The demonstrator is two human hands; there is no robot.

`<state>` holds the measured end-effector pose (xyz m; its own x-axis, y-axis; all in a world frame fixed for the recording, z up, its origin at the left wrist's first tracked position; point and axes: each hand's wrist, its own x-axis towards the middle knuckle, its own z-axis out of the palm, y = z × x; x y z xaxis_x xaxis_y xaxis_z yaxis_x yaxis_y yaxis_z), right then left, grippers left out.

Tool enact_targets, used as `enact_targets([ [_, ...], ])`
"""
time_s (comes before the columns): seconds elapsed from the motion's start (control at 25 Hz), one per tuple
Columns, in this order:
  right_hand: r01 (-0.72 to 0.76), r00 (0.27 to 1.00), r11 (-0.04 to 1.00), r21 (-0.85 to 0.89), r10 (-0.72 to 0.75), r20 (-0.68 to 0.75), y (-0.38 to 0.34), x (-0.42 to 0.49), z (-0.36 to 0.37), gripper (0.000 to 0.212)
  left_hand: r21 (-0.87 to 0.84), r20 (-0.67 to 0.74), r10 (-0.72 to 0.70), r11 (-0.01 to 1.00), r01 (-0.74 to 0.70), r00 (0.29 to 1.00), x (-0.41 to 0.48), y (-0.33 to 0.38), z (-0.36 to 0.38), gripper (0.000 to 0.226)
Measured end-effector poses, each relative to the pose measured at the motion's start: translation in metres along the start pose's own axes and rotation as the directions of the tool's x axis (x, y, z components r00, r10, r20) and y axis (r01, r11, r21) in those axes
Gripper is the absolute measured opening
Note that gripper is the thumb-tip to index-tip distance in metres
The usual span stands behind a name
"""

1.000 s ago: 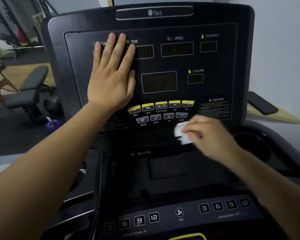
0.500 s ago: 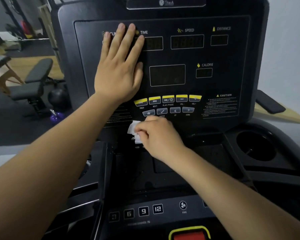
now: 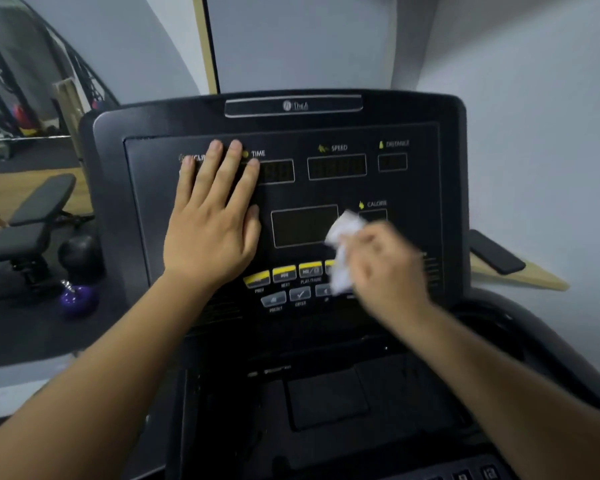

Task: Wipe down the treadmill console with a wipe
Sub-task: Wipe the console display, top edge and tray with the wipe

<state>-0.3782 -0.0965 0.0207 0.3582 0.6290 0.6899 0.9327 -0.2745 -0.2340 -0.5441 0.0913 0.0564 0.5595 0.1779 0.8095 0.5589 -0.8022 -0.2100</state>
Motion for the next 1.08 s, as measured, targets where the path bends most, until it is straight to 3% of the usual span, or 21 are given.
enact_targets([
  [0.04,0.152,0.981,0.984,0.091,-0.162,0.109,-0.011,-0.018,0.007,0.003,0.004,-0.002,0.0,1.0,0.0,1.0,0.0,0.0,0.0,0.057],
  [0.12,0.448,0.844,0.875,0.185,-0.482,0.234,-0.018,-0.033,0.01,0.022,-0.004,-0.002,-0.003,1.0,0.003,1.0,0.0,0.0,0.0,0.057],
  [0.16,0.499,0.808,0.84,0.213,-0.54,0.235,-0.011,-0.022,0.008,0.027,-0.004,0.001,-0.005,1.0,0.005,1.0,0.0,0.0,0.0,0.057],
  [0.24,0.376,0.899,0.911,0.168,-0.403,0.172,0.002,0.026,-0.008,0.018,0.002,0.017,-0.008,1.0,0.008,1.0,0.0,0.001,-0.001,0.057],
  [0.32,0.198,0.98,0.977,0.073,-0.197,-0.032,0.019,0.086,-0.027,0.017,0.011,0.035,-0.009,1.0,0.009,0.999,0.0,0.002,-0.001,0.058],
  [0.4,0.066,0.968,0.997,0.035,-0.055,-0.246,0.035,0.129,-0.042,0.023,0.024,0.043,-0.011,1.0,0.01,0.999,0.0,0.001,-0.001,0.059],
  [0.48,-0.048,0.941,0.997,0.053,0.063,-0.333,0.028,0.132,-0.037,0.024,0.03,0.038,-0.005,1.0,0.003,0.999,0.0,-0.001,0.0,0.059],
  [0.56,0.007,0.97,0.996,0.084,0.013,-0.243,0.008,0.095,-0.011,0.027,0.028,0.028,-0.005,1.0,0.004,1.0,0.0,-0.001,0.003,0.059],
  [0.6,0.112,0.985,0.989,0.096,-0.097,-0.145,-0.004,0.068,0.001,0.03,0.022,0.023,-0.009,1.0,0.009,1.0,-0.001,0.0,0.003,0.059],
  [0.72,0.431,0.888,0.89,0.149,-0.448,0.106,-0.014,0.004,0.013,0.018,-0.004,-0.005,0.004,1.0,-0.004,1.0,-0.001,0.001,0.002,0.058],
  [0.8,0.502,0.836,0.856,0.126,-0.517,0.183,0.003,0.006,0.001,0.017,-0.006,-0.006,0.016,1.0,-0.016,1.0,-0.001,0.0,0.003,0.057],
  [0.88,0.431,0.896,0.902,-0.007,-0.427,0.124,0.02,0.032,-0.015,0.016,-0.01,-0.005,0.0,1.0,0.0,1.0,-0.002,-0.001,0.005,0.057],
  [0.96,0.209,0.971,0.972,-0.108,-0.219,-0.097,0.036,0.074,-0.032,0.012,-0.009,-0.014,-0.007,1.0,0.007,1.0,-0.002,-0.001,0.006,0.057],
  [1.08,-0.091,0.953,0.993,-0.075,0.065,-0.295,0.036,0.109,-0.038,0.016,-0.013,-0.03,-0.006,1.0,0.005,1.0,-0.002,0.0,0.005,0.056],
])
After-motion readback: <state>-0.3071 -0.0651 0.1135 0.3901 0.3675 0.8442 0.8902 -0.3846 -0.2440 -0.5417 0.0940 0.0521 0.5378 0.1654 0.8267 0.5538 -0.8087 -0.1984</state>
